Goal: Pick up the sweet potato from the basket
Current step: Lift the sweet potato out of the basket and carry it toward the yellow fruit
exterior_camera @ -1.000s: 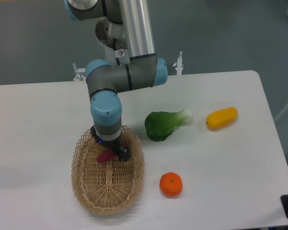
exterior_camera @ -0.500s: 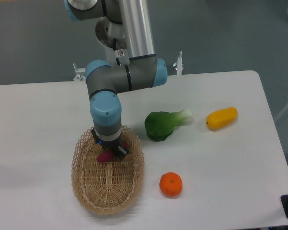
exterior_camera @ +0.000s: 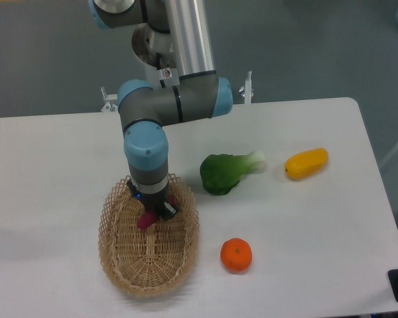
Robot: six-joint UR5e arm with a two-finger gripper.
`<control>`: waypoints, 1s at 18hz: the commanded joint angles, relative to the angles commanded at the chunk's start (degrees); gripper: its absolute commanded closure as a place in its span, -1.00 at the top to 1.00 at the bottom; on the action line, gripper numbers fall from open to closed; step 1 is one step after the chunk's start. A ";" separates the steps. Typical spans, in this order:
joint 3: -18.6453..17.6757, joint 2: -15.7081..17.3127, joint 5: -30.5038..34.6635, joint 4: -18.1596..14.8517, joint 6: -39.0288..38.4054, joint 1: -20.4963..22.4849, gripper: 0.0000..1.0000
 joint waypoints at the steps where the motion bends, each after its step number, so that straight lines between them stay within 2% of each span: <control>1: 0.35 0.53 -0.17 0.00 0.09 0.44 -0.21; 5: 2.11 2.73 -0.44 -0.26 0.18 2.81 -0.23; 7: 3.77 3.61 -0.70 -1.49 0.26 5.27 -0.23; 10: 8.34 3.61 -2.63 -5.52 0.88 8.52 -0.24; 13: 12.65 3.61 -4.04 -11.06 4.29 12.21 -0.24; 15: 14.06 3.61 -4.04 -13.79 7.37 14.32 -0.24; 18: 15.64 3.96 -5.62 -16.16 11.85 17.83 -0.24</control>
